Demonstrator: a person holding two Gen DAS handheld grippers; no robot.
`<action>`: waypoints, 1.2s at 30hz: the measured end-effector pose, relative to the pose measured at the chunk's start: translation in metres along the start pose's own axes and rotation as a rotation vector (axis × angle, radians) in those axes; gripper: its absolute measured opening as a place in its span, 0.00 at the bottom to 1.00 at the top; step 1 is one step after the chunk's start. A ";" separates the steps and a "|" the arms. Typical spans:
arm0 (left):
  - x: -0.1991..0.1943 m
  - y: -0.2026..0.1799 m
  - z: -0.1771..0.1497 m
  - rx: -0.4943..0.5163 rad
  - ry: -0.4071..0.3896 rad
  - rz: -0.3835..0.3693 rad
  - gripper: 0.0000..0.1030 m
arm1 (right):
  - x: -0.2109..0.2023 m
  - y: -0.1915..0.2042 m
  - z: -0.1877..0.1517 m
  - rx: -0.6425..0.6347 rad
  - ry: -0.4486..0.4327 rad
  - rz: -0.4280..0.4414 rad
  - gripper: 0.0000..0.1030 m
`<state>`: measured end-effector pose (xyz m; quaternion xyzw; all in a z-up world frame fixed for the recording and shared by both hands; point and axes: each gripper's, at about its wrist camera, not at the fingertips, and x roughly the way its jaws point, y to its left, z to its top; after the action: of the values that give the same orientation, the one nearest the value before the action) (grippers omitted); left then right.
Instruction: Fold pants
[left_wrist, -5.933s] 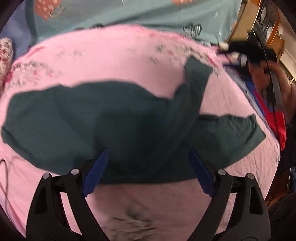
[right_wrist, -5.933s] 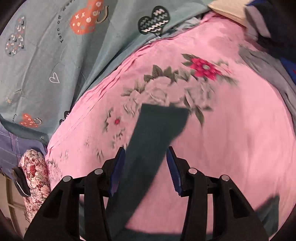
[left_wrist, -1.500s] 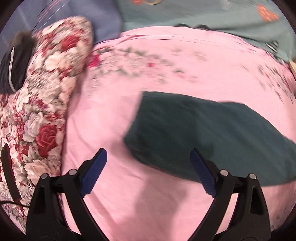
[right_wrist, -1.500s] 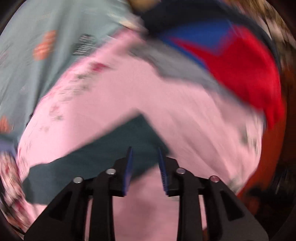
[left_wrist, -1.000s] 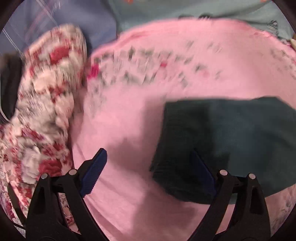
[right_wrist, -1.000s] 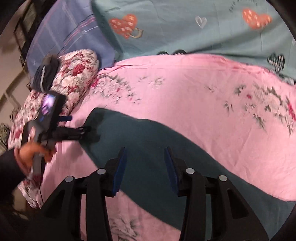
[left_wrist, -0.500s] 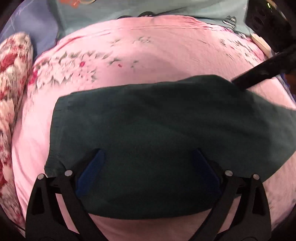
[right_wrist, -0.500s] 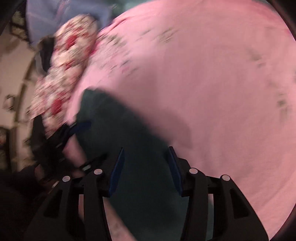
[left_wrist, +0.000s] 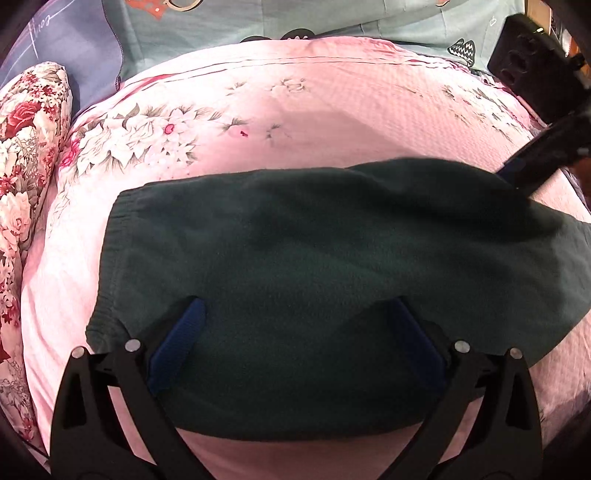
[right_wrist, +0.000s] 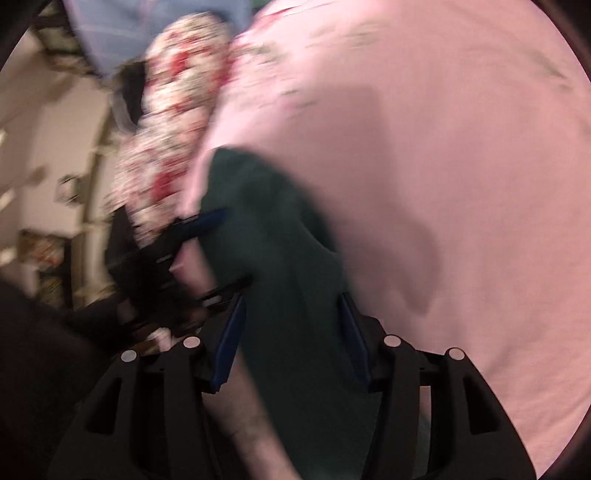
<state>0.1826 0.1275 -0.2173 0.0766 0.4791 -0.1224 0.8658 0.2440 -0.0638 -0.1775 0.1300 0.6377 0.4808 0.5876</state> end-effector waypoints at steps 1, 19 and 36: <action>0.000 0.000 0.001 -0.002 -0.001 0.001 0.98 | 0.003 0.002 0.002 -0.020 0.017 0.004 0.52; 0.002 0.002 0.005 -0.031 0.004 0.024 0.98 | 0.015 -0.021 -0.006 0.110 -0.021 0.095 0.62; 0.002 0.003 0.005 -0.034 0.000 0.026 0.98 | 0.029 -0.019 0.003 0.116 -0.027 0.132 0.65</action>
<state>0.1886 0.1290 -0.2162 0.0679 0.4799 -0.1028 0.8686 0.2458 -0.0507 -0.2099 0.2119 0.6464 0.4790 0.5548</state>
